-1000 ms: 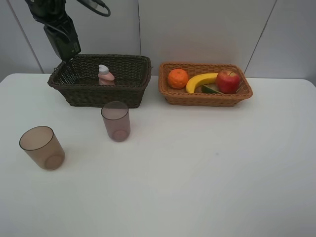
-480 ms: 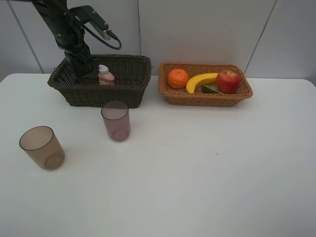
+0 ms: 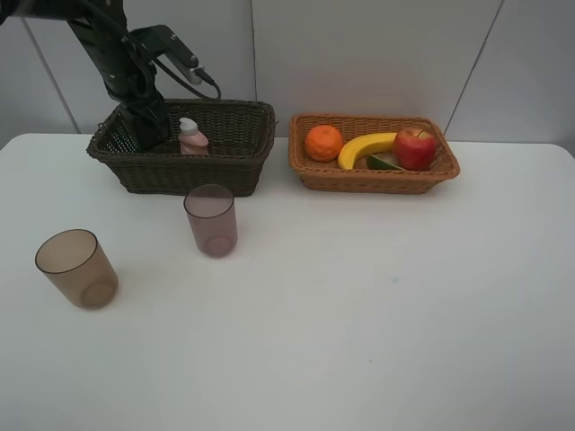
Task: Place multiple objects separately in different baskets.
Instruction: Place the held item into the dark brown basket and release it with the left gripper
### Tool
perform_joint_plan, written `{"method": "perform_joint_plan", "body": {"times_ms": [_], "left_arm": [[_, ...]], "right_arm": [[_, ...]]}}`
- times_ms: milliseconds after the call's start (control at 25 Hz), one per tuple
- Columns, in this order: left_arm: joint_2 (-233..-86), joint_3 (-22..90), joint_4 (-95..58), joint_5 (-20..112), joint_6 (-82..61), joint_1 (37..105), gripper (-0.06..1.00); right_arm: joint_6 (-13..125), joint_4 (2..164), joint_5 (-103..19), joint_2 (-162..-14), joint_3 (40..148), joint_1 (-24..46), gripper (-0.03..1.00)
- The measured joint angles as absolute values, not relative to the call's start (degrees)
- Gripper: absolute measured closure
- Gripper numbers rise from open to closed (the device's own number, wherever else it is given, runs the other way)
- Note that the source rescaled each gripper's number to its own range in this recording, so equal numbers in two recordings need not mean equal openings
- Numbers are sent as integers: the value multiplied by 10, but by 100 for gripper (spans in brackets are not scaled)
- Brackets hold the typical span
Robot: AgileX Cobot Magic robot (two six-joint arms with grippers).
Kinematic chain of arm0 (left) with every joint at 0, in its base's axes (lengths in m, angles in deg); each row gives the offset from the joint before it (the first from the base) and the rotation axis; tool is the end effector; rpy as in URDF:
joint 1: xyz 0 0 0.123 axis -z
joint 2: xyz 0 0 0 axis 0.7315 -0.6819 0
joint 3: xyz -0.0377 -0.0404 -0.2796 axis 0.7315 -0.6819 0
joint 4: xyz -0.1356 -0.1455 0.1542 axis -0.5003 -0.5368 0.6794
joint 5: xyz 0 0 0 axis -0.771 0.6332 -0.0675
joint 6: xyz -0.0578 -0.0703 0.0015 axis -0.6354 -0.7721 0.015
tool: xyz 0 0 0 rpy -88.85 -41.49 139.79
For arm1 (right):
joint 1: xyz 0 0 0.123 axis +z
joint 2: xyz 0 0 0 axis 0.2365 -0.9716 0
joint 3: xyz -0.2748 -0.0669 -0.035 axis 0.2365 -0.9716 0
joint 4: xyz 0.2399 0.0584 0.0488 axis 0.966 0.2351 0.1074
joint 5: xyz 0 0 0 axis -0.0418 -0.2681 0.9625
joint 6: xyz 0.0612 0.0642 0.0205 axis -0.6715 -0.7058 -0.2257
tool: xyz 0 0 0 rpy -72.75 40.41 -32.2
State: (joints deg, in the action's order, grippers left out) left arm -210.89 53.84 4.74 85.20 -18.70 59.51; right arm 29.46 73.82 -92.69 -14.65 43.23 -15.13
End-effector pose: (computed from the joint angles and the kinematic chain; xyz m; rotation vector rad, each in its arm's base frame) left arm 0.4668 -0.0924 0.1899 1.0059 2.4827 0.2751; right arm -0.0066 -0.0021 0.2832 0.0858 2.0044 -0.0133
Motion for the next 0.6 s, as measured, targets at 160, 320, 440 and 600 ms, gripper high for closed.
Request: {"method": "perform_joint_plan", "body": {"times_ms": [160, 320, 440, 600], "left_arm": [[-2109, 538, 47, 852, -187, 593, 44], [-2109, 538, 47, 852, -187, 592, 44], [-2109, 538, 45, 852, -187, 592, 44], [-2109, 538, 45, 846, -187, 592, 17]], "right_arm": [[295, 738, -927, -146, 432, -151, -3], [295, 738, -927, -146, 432, -151, -3], [295, 738, -927, -146, 432, -151, -3], [295, 738, -927, -146, 432, -151, -3]]}}
